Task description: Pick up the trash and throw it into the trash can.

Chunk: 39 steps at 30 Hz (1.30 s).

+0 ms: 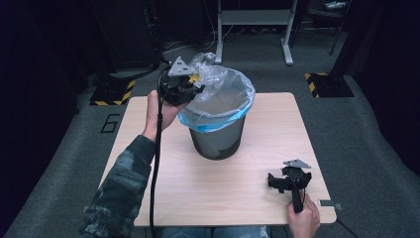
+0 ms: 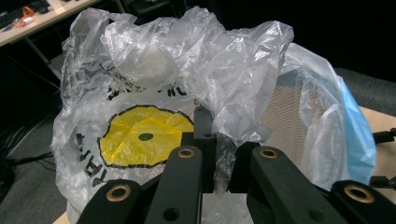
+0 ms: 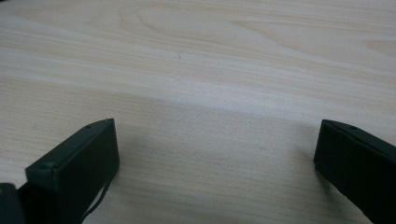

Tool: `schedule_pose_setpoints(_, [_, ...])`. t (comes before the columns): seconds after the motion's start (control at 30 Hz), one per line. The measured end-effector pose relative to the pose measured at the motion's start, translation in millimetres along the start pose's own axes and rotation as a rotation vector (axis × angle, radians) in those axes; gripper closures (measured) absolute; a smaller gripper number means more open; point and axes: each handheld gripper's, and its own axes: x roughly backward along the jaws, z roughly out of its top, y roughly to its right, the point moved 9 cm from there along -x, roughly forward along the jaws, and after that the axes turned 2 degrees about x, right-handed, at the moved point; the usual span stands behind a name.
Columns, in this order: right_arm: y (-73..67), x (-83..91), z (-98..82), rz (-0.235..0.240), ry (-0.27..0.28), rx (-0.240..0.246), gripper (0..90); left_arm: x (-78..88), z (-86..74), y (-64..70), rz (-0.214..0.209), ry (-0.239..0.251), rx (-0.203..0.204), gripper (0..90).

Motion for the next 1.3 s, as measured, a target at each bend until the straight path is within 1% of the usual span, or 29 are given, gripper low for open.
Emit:
schedule_pose_setpoints(0.13, [0.1, 0.0, 0.0, 0.000, 0.000, 0.000, 0.0, -6.9, -0.3, 1.6, -0.009, -0.010, 0.003, 85.7])
schedule_pose_setpoints(0.23, [0.0, 0.0, 0.0, 0.000, 0.000, 0.001, 0.0, -15.1, -2.4, 3.3, -0.019, -0.029, 0.008, 85.6])
schedule_pose_setpoints(0.3, [0.0, 0.0, -0.1, 0.000, 0.000, 0.000, 0.0, -21.0, -3.9, 4.2, -0.017, -0.047, 0.004, 85.6])
schedule_pose_setpoints(0.33, [0.0, 0.0, -0.1, 0.000, 0.000, 0.001, 0.0, -23.7, -4.4, 4.9, -0.018, -0.052, 0.000, 85.6])
schedule_pose_setpoints(0.43, [0.2, 0.0, -0.2, 0.000, -0.001, 0.004, 0.0, -30.4, -6.1, 5.9, -0.024, -0.067, 0.005, 85.6])
schedule_pose_setpoints(0.5, [0.3, 0.0, -0.2, 0.000, -0.001, 0.004, 0.0, -34.1, -7.5, 6.3, -0.043, -0.079, 0.004, 85.6])
schedule_pose_setpoints(0.53, [0.0, 0.0, -0.1, 0.000, 0.000, 0.001, 0.0, -35.7, -8.0, 6.3, -0.045, -0.084, 0.005, 85.6])
schedule_pose_setpoints(0.6, [0.0, 0.1, -0.1, 0.000, 0.000, 0.000, 0.0, -40.4, -10.9, 5.2, -0.053, -0.114, 0.001, 85.5])
schedule_pose_setpoints(0.67, [0.0, 0.0, -0.1, 0.000, 0.000, 0.000, 0.0, -44.7, -13.3, 3.3, -0.052, -0.134, 0.008, 85.5])
schedule_pose_setpoints(0.7, [0.1, 0.0, 0.0, -0.001, 0.001, 0.001, 0.0, -47.4, -14.5, 2.1, -0.054, -0.139, 0.023, 85.5])
schedule_pose_setpoints(0.77, [0.1, 0.0, 0.0, -0.001, 0.001, 0.001, 0.0, -50.0, -15.9, 0.3, -0.053, -0.147, 0.025, 85.5])
schedule_pose_setpoints(0.8, [0.1, 0.0, 0.0, 0.000, 0.000, 0.001, 0.0, -51.5, -16.2, 0.9, -0.055, -0.147, 0.033, 85.5])
schedule_pose_setpoints(0.87, [0.1, 0.0, 0.1, -0.001, 0.000, 0.001, 0.0, -53.1, -16.7, 0.8, -0.053, -0.155, 0.024, 85.4])
schedule_pose_setpoints(0.93, [0.1, 0.0, 0.1, -0.001, 0.001, 0.001, 0.0, -54.3, -16.6, 0.5, -0.049, -0.154, 0.032, 85.3])
schedule_pose_setpoints(0.97, [0.1, 0.0, 0.0, 0.000, 0.001, 0.001, 0.0, -54.6, -16.8, -0.4, -0.043, -0.157, 0.029, 85.3])
schedule_pose_setpoints(1.13, [0.2, -0.1, 0.0, -0.001, 0.001, 0.001, 0.0, -56.5, -17.4, 0.9, -0.058, -0.164, 0.035, 84.3])
schedule_pose_setpoints(1.17, [0.2, 0.0, 0.0, -0.001, 0.001, 0.001, 0.0, -57.5, -17.7, 1.9, -0.062, -0.168, 0.042, 83.0])
schedule_pose_setpoints(1.2, [0.1, 0.0, 0.0, 0.000, 0.001, 0.001, 0.0, -58.3, -18.1, 2.2, -0.063, -0.175, 0.047, 79.2])
schedule_pose_setpoints(1.27, [0.2, 0.0, 0.0, -0.001, 0.001, 0.001, 0.0, -59.5, -19.1, 1.8, -0.064, -0.189, 0.056, 66.7])
schedule_pose_setpoints(1.3, [0.2, 0.0, 0.0, -0.001, 0.001, 0.001, 0.0, -60.1, -19.4, 1.8, -0.059, -0.190, 0.059, 58.2])
